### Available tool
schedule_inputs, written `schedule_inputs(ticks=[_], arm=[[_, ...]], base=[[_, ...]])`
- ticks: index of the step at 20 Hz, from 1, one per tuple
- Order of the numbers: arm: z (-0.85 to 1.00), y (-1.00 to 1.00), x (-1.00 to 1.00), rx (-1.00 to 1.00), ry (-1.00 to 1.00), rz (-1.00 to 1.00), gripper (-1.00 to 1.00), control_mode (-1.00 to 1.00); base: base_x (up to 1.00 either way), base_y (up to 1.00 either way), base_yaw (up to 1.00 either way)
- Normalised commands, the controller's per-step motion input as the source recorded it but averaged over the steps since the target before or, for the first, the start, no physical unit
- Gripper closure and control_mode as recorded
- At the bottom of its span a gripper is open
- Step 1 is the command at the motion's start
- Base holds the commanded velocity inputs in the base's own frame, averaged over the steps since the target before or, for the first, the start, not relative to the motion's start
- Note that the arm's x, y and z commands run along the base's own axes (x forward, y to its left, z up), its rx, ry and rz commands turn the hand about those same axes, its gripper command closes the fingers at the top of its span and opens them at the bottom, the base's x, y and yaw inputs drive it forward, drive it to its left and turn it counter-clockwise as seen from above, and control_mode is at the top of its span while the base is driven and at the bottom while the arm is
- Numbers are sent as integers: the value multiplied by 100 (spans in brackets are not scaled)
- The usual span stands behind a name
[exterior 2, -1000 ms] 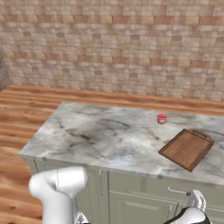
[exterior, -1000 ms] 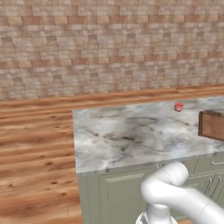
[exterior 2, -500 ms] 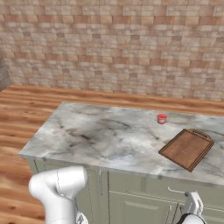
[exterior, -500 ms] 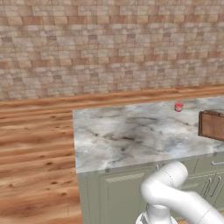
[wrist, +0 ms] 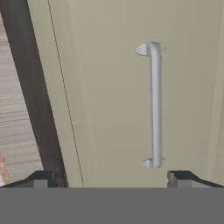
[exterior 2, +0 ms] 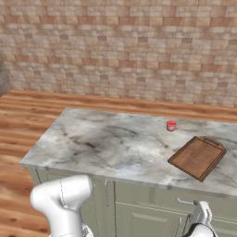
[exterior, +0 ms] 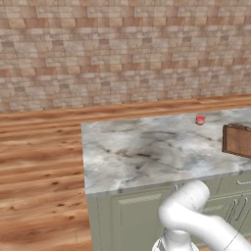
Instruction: Open the drawer on the right and place the cutting tools on the cutting board.
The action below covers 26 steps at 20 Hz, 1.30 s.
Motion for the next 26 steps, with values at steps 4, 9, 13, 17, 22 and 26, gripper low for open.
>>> schedule_inputs(ticks=[4, 9, 13, 17, 22, 26], arm=[[-32, 0, 27, -1, -6, 0, -100, -100], [-35, 0, 29, -2, -7, 0, -100, -100], [-29, 0, 36, -1, -7, 0, -100, -100], [-41, -3, 33, -1, -11, 0, -100, -100], [-60, -26, 11, -5, -12, 0, -100, -100], [-61, -30, 3, -8, -11, 0, -100, -100]], base=[[0, 0, 0], [0, 0, 0], [0, 0, 0], [0, 0, 0], [0, 0, 0], [0, 0, 0]])
